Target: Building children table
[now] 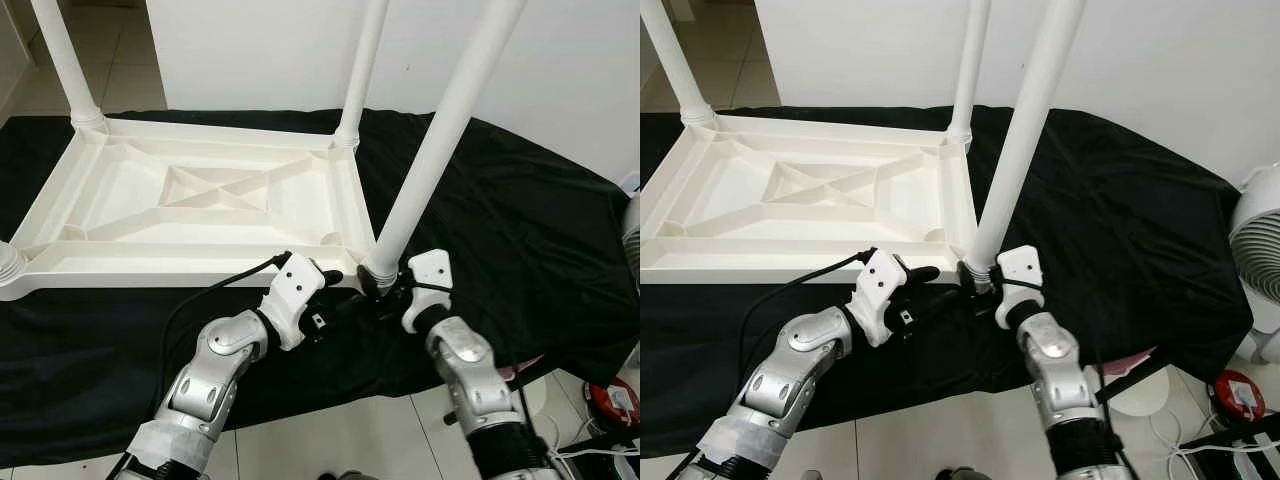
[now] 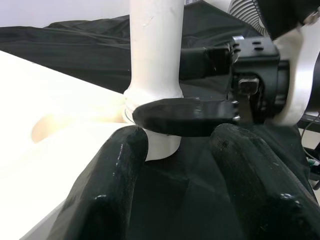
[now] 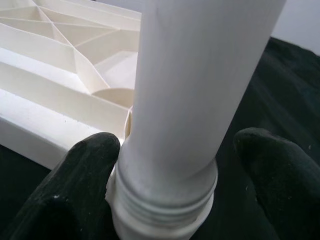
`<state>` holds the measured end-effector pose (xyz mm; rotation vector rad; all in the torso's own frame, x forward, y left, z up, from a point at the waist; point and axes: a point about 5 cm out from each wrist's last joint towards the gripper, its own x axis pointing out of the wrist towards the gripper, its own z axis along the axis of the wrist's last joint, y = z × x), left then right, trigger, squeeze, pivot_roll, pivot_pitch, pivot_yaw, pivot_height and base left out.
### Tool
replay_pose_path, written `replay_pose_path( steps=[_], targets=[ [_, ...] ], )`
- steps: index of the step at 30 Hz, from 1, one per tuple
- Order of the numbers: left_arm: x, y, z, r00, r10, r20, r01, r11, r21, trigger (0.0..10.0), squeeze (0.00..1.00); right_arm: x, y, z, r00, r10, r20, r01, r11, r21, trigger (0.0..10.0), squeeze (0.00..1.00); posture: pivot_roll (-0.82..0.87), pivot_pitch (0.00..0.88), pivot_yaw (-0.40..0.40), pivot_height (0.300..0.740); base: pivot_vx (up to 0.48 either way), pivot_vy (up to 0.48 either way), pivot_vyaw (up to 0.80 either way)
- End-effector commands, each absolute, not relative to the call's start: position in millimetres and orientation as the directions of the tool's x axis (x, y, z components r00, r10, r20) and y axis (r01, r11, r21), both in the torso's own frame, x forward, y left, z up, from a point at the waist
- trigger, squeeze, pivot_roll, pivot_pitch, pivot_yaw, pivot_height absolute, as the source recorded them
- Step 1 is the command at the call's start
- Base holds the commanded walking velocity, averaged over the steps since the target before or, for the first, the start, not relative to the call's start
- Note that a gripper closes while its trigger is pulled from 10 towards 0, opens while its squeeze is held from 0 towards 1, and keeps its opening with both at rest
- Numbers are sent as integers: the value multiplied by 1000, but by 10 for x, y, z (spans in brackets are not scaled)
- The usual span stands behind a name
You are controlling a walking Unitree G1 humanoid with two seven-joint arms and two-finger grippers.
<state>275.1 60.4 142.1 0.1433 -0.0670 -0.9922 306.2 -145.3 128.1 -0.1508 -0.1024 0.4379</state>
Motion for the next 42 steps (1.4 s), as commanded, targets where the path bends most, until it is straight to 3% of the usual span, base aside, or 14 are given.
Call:
replay_pose_path(
  steps=[1, 12, 27, 40, 41, 42],
  targets=[
    [2764, 593, 1410, 570, -822, -10, 813, 562, 154, 10000, 0, 3083, -1483, 1302, 893, 444, 77, -427, 888, -171, 10000, 0, 42, 51, -78, 740, 0, 0, 0],
    [2873, 669, 1520, 596, -803, 13, 787, 587, 188, 10000, 0, 3204, -1504, 1415, 866, 490, 101, -463, 862, -206, 10000, 0, 56, 69, -73, 740, 0, 0, 0],
    [2797, 692, 1458, 597, -802, 1, 790, 588, 176, 10000, 0, 3201, -1515, 1433, 854, 506, 122, -476, 854, -209, 10000, 0, 44, 93, -81, 740, 0, 0, 0],
    [2853, 741, 1488, 604, -797, -7, 784, 592, 187, 10000, 0, 3241, -1388, 1399, 771, 633, 62, -607, 761, -230, 10000, 0, 52, 100, -68, 740, 0, 0, 0],
    [2849, 752, 1489, 604, -797, -10, 784, 591, 187, 10000, 0, 3246, -1377, 1386, 757, 651, 48, -626, 745, -230, 8078, 0, 58, 102, -68, 740, 0, 0, 0],
    [2849, 752, 1489, 604, -797, -10, 784, 591, 187, 10000, 0, 3246, -1377, 1386, 757, 651, 48, -626, 745, -230, 8078, 0, 58, 102, -68, 740, 0, 0, 0]
  ],
)
